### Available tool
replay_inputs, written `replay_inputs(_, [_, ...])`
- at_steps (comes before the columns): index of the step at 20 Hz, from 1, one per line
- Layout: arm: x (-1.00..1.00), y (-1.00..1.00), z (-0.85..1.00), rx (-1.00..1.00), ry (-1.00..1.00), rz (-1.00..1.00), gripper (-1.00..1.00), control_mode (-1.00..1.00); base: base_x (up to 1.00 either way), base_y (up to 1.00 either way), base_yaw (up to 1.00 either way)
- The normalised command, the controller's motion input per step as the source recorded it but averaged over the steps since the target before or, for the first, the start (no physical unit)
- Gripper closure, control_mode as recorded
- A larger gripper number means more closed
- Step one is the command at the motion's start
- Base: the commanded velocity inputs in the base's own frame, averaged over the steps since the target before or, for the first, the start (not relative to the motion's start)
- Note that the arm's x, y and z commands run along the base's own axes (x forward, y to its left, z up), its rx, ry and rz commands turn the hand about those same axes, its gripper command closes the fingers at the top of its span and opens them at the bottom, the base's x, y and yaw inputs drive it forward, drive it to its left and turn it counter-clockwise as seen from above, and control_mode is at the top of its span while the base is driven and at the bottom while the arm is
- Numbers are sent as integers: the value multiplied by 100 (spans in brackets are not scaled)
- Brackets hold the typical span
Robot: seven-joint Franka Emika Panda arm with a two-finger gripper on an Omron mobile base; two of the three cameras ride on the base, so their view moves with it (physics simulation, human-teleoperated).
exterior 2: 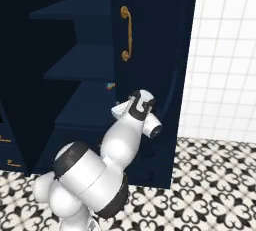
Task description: Pick the cereal and place it on the digital scale for weighing, and close the cabinet.
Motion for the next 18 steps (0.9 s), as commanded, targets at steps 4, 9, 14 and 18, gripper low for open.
replay_inputs(4, [100, 31, -12, 25, 45, 1, -100, -100, 0, 0, 0])
replay_inputs(9, [100, 21, -25, 24, 10, -3, -100, -100, 0, 0, 0])
replay_inputs(14, [100, 11, -21, 13, 0, -11, -100, -100, 0, 0, 0])
replay_inputs(18, [92, 0, -5, 7, 0, -5, -100, -100, 0, 0, 0])
